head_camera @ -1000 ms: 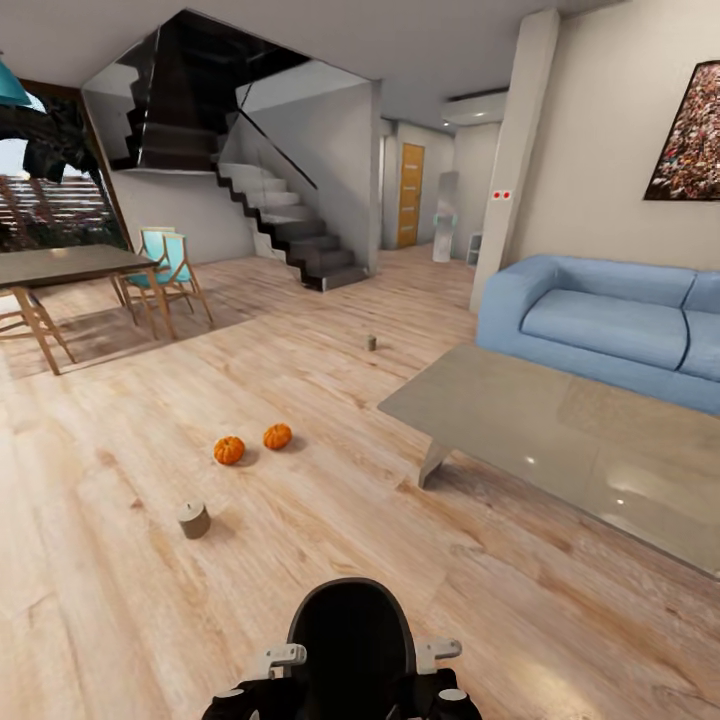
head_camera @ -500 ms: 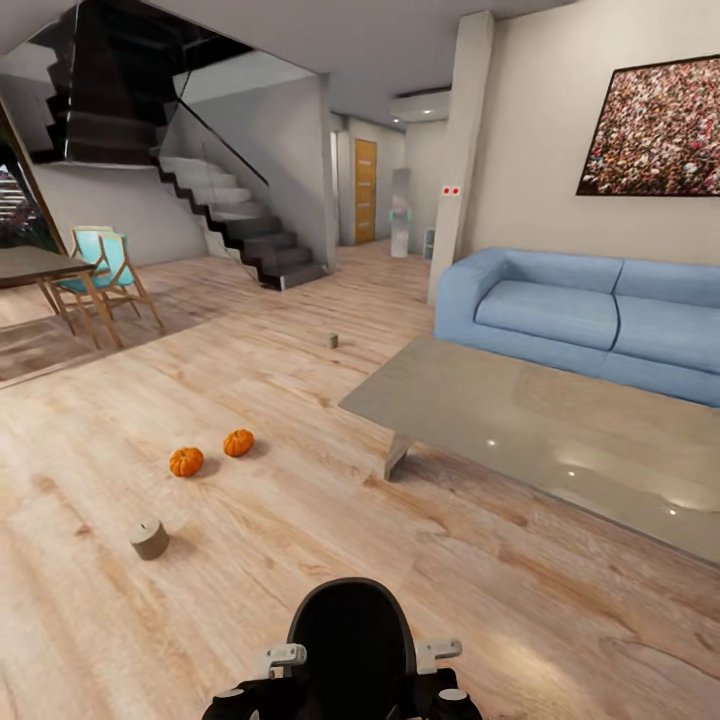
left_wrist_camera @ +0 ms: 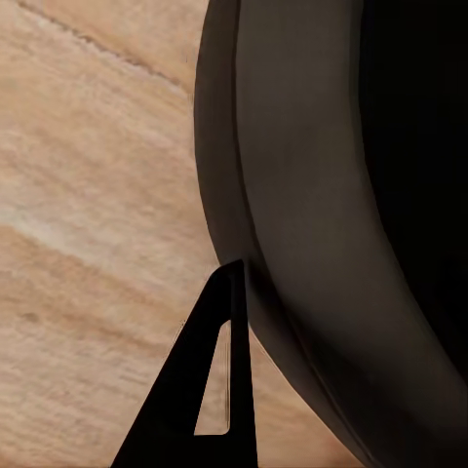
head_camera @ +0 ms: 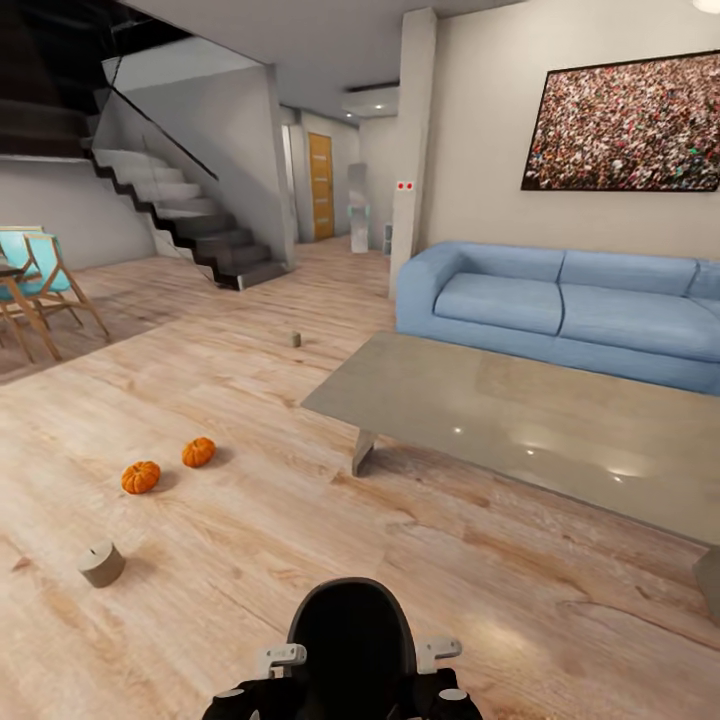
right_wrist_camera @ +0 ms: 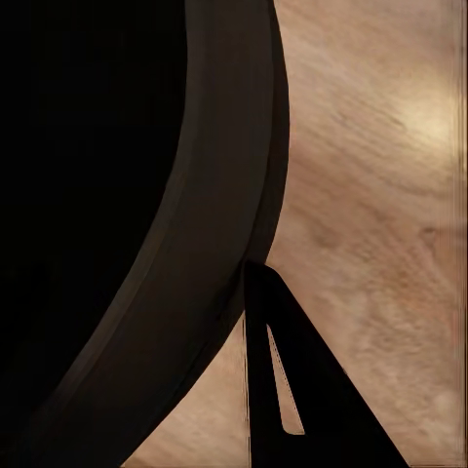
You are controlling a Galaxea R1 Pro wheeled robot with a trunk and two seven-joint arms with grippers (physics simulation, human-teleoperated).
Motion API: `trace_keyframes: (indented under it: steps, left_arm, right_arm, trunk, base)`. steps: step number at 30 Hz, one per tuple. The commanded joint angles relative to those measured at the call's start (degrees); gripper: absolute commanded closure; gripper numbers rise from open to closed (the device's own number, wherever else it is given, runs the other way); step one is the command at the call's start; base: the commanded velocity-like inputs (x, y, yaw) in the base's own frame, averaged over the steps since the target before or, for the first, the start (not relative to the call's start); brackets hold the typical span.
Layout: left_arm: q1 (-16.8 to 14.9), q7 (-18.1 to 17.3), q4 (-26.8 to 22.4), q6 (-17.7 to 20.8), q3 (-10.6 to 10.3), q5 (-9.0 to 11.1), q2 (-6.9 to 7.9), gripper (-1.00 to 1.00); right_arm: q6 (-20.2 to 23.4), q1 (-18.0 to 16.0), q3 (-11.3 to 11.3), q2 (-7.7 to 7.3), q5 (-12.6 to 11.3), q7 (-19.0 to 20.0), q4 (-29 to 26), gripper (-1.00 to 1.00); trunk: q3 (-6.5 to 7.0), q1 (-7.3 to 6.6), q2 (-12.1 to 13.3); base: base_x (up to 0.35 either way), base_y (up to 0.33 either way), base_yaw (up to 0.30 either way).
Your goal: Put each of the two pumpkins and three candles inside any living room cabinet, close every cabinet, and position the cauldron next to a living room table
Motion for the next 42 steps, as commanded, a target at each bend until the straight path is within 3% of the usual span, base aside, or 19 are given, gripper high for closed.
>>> trace_keyframes:
  steps: [1, 42]
  left_arm:
    - [0.0, -0.1, -0.3, 0.4, -0.1, 0.3, 0.10, 1.00]
    - [0.0, -0.1, -0.3, 0.4, -0.1, 0.3, 0.19, 1.00]
  right_arm:
    - [0.2, -0.1, 0.2, -0.09, -4.5, 4.7, -0.6, 1.00]
    - [0.2, -0.1, 0.2, -0.09, -4.5, 4.6, -0.7, 1.00]
  trunk:
    - [-0.09, -0.01, 0.0]
    - [-1.98, -0.01, 0.0]
  base:
    - [0.000, 0.000, -0.257]
    - [0.000, 0.000, -0.256]
